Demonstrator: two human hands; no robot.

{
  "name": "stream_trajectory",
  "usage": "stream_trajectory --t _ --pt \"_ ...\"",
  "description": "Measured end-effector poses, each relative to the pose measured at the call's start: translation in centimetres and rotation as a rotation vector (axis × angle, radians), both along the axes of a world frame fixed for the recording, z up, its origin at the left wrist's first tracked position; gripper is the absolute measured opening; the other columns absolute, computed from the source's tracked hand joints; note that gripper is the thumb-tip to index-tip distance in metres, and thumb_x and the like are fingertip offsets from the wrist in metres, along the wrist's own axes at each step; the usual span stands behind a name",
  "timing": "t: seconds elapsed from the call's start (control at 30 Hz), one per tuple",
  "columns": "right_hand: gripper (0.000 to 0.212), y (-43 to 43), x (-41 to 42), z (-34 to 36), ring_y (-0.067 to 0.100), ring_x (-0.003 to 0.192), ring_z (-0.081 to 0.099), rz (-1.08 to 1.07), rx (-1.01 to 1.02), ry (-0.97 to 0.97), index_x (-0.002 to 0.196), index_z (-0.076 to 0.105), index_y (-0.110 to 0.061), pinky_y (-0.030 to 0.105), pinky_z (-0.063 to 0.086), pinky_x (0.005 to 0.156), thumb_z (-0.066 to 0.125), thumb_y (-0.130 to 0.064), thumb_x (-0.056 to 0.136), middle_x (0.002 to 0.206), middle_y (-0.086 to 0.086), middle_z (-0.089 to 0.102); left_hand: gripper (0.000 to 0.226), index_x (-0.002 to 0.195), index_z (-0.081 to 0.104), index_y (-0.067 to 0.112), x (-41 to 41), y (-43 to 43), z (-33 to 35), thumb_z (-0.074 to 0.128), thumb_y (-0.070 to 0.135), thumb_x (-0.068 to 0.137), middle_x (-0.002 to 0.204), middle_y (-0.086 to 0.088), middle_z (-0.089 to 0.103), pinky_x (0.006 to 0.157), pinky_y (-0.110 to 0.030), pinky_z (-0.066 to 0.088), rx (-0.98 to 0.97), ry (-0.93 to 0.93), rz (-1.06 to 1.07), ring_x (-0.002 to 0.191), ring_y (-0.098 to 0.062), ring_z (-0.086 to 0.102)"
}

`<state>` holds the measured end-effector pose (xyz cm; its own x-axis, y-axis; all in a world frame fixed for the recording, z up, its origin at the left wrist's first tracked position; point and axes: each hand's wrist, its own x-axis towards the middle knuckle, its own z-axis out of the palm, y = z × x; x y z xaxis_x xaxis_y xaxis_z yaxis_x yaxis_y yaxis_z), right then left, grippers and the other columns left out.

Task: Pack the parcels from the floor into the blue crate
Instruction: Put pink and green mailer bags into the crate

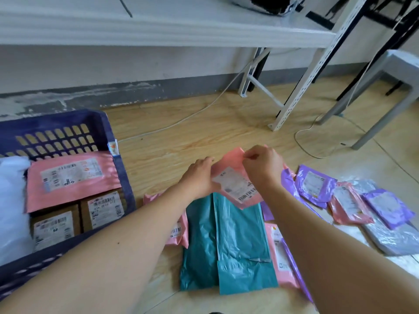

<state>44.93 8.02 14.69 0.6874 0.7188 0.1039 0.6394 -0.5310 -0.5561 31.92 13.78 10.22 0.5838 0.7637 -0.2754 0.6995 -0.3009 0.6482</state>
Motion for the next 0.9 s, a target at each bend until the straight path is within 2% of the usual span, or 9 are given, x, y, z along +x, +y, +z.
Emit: stream_trajectory --t 0.17,0.23,0.33,0.43,0.5,0.63,0.73,0.77,0.9 --pt "0.021 -1.0 -3.4 4.4 0.017 0.081 0.059 0.048 0.086 0.035 0.082 0.075 -0.013 0.018 0.033 0.065 0.055 -0.007 0.077 0.087 0.001 0.073 0.086 0.147 0.026 0.019 -2.8 -0.9 3.4 0.073 0.032 0.076 0.148 -0.005 0.038 0.103 -0.038 0.042 0.036 -0.045 0.054 0.130 -0.025 0.044" --pt "0.020 -1.3 -5.2 6.2 0.014 0.077 0.055 0.063 0.134 0.074 0.078 0.074 -0.013 0.019 0.035 0.066 0.055 -0.007 0.077 0.082 0.000 0.071 0.082 0.143 0.033 0.018 -4.3 -1.2 4.9 0.073 0.032 0.074 0.143 -0.004 0.044 0.098 -0.037 0.044 0.085 -0.064 0.069 0.125 -0.025 0.048" --pt "0.018 -1.5 -8.0 8.5 0.015 0.073 0.052 0.065 0.188 0.115 0.075 0.071 -0.011 0.020 0.036 0.064 0.054 -0.007 0.077 0.074 -0.001 0.063 0.050 0.121 0.048 0.012 -6.5 -1.9 7.3 0.069 0.026 0.078 0.112 -0.004 0.057 0.078 -0.032 0.043 0.115 -0.096 0.083 0.097 -0.024 0.054" --pt "0.020 -1.9 -11.5 10.4 0.016 0.071 0.053 0.089 0.259 0.170 0.076 0.071 -0.008 0.025 0.042 0.062 0.052 -0.005 0.076 0.071 -0.002 0.061 0.024 0.105 0.052 0.012 -9.7 -2.7 9.6 0.062 0.020 0.085 0.089 -0.010 0.057 0.061 -0.028 0.037 0.122 -0.090 0.100 0.073 -0.015 0.047" --pt "0.021 -1.9 -13.5 11.3 0.015 0.073 0.054 0.096 0.299 0.222 0.078 0.070 -0.011 0.025 0.045 0.064 0.050 -0.006 0.077 0.072 -0.005 0.060 0.014 0.095 0.050 0.017 -11.7 -2.7 10.9 0.061 0.020 0.088 0.079 -0.002 0.050 0.056 -0.026 0.033 0.148 -0.068 0.113 0.064 -0.010 0.042" --pt "0.017 -1.7 -16.8 12.7 0.014 0.081 0.056 0.194 0.318 0.234 0.094 0.058 -0.021 0.022 0.041 0.062 0.053 -0.011 0.082 0.082 -0.010 0.057 0.016 0.101 0.054 0.016 -15.8 -1.9 13.7 0.062 0.015 0.087 0.081 0.003 0.054 0.063 -0.027 0.040 0.205 -0.108 0.193 0.074 -0.017 0.054" --pt "0.043 -1.4 -19.2 13.3 0.017 0.098 0.056 0.382 0.168 0.138 0.120 0.052 -0.028 0.028 0.046 0.077 0.060 -0.021 0.078 0.107 -0.007 0.060 0.012 0.086 0.054 0.013 -19.0 -1.1 15.3 0.065 0.010 0.084 0.079 0.001 0.051 0.066 -0.029 0.036 0.283 -0.110 0.189 0.076 -0.020 0.048" --pt "0.047 -1.2 -20.1 13.3 0.018 0.100 0.057 0.444 0.101 0.084 0.123 0.052 -0.031 0.029 0.045 0.079 0.061 -0.026 0.078 0.110 -0.006 0.060 0.010 0.087 0.056 0.010 -20.0 -0.8 15.7 0.066 0.010 0.083 0.082 -0.001 0.054 0.068 -0.029 0.036 0.296 -0.092 0.177 0.078 -0.021 0.049" --pt "0.024 -0.2 -23.0 12.9 0.020 0.085 0.064 0.610 -0.105 -0.046 0.101 0.065 -0.032 0.027 0.050 0.068 0.060 -0.038 0.079 0.086 -0.005 0.064 0.017 0.097 0.067 0.016 -23.3 -0.1 16.0 0.068 0.009 0.082 0.097 -0.001 0.065 0.076 -0.033 0.045 0.312 -0.076 0.193 0.089 -0.021 0.058"
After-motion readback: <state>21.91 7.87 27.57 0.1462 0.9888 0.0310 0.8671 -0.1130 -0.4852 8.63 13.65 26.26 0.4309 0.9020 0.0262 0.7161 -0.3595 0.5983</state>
